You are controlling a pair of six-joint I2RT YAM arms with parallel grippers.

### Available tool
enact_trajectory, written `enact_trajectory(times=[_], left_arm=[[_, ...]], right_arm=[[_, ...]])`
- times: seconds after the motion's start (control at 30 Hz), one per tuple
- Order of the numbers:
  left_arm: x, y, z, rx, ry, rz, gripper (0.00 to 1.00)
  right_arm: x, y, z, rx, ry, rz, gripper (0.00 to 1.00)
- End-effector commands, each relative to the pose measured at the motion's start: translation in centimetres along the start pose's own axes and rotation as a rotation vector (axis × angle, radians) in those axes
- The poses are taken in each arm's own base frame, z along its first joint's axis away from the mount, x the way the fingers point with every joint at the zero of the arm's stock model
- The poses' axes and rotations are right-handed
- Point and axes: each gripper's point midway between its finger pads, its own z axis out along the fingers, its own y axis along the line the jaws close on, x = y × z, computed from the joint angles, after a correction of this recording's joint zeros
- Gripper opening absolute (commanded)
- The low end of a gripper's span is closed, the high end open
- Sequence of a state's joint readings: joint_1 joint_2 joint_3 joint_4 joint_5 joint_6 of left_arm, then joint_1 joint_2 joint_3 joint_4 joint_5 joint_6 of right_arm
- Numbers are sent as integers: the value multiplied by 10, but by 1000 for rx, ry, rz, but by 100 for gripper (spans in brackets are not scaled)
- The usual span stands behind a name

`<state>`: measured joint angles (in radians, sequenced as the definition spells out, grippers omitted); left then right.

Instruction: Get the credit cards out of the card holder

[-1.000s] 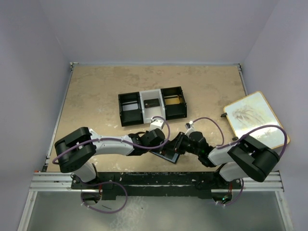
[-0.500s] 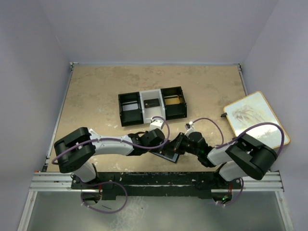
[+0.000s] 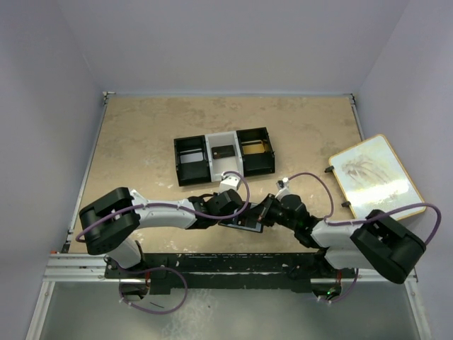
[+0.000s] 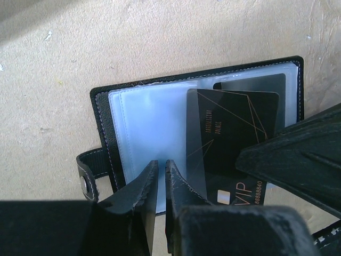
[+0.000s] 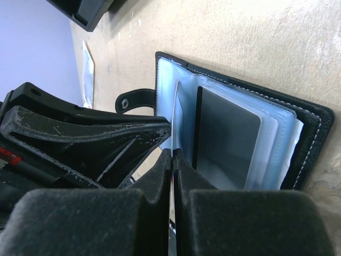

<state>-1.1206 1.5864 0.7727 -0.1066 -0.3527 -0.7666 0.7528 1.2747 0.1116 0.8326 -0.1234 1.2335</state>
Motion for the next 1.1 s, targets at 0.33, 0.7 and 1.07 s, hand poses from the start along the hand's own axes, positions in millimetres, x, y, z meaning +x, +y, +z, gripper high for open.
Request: enact_trajectory(times=[0.33, 0.7, 1.07], left_arm=[[-2, -10, -4, 35, 17, 12, 8], [-1, -10, -5, 35, 24, 15, 8], [-1, -7, -2, 15, 19, 12, 7]], right_arm=[[-7, 4, 6, 0, -32, 9, 12], [-11, 5, 10, -5, -54, 25, 19], [-16, 9, 12, -13, -72, 33, 0]])
